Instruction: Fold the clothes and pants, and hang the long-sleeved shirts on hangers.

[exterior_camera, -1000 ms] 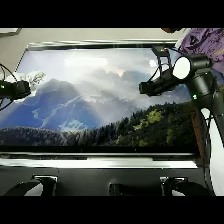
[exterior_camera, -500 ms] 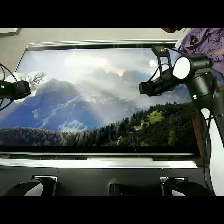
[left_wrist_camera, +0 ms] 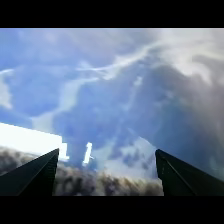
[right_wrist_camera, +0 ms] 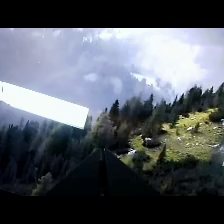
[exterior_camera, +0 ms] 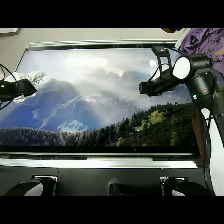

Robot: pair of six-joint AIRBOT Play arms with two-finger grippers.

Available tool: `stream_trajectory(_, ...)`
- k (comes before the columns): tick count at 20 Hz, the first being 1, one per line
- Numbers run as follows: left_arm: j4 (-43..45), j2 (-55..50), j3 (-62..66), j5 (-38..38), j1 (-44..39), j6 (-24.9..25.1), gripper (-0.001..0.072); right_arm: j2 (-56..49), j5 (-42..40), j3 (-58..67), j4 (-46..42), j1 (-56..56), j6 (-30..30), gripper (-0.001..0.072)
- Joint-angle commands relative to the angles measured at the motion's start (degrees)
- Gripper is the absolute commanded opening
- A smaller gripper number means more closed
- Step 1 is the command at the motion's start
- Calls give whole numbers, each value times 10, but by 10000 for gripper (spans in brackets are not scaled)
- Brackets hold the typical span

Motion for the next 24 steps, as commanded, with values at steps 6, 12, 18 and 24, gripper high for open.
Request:
stream_trajectory(6,111,-146,14,282,147,-56,720,0,3,0,0,1,0,46)
stream_trajectory(12,110,-333,14,468,223,-71,709,0,22,0,0,1,0,46)
stream_trajectory(18,103,-478,99,531,229,-71,720,0,28,0,2,1,12,46)
stream_trajectory(24,94,-546,194,447,224,-70,150,0,32,0,2,1,16,47)
